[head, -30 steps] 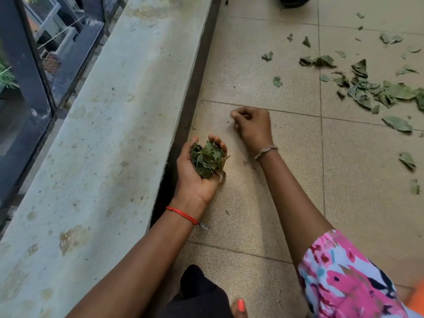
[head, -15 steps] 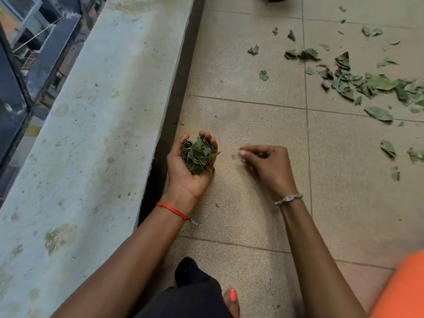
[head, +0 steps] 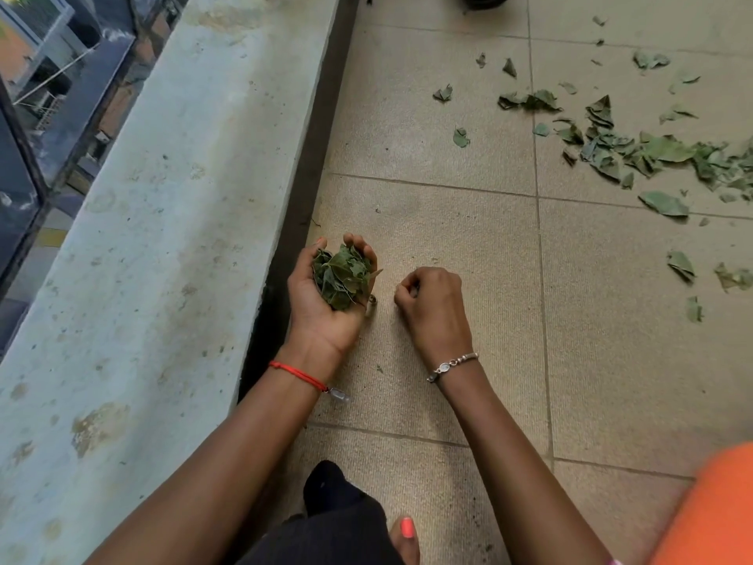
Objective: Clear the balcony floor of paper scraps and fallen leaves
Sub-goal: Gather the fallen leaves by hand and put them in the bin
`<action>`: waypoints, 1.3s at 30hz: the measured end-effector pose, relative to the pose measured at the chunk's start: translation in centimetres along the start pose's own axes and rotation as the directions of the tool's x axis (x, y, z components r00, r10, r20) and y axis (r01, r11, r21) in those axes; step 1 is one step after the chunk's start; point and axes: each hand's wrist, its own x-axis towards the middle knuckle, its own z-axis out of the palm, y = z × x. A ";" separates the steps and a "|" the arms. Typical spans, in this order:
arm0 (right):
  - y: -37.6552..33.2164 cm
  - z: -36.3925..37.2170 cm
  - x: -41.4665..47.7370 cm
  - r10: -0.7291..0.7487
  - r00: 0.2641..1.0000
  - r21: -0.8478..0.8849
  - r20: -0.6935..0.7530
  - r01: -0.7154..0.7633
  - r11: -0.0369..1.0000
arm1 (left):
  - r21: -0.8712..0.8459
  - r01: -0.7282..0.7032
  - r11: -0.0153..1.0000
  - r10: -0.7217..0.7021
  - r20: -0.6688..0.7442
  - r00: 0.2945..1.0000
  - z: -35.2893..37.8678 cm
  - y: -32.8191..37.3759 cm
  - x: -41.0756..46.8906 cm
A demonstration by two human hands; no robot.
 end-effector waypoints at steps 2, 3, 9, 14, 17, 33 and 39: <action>0.0 0.2 -0.1 0.027 0.999 -0.011 -0.032 -0.027 1.000 | 0.012 -0.013 1.000 0.013 0.006 1.000 0.0 0.0 -0.1; 0.0 0.2 -0.2 0.040 0.998 -0.006 -0.047 -0.040 0.999 | 0.011 -0.016 1.000 0.016 0.005 1.000 0.0 0.1 -0.1; -0.9 -0.3 -0.5 0.085 0.996 0.004 -0.001 -0.085 0.996 | 0.021 -0.020 1.000 0.020 0.008 1.000 -0.3 0.2 0.1; -1.3 0.2 -0.3 0.075 0.996 -0.089 0.044 -0.071 0.993 | 0.031 -0.028 0.999 0.027 0.018 0.999 -0.3 0.1 0.2; -2.0 0.1 -0.6 0.022 0.997 -0.226 0.079 -0.004 0.974 | 0.017 -0.029 0.999 0.029 0.015 0.999 -0.1 0.1 0.1; 2.9 -3.6 3.1 0.000 0.888 0.875 0.460 -0.454 -0.167 | -0.011 -0.017 1.000 0.016 -0.031 0.999 0.8 0.5 -0.4; 0.3 -4.8 3.6 0.010 0.863 0.826 0.505 -0.480 -0.293 | -0.063 -0.099 0.993 0.092 -0.101 0.991 3.8 0.6 -0.2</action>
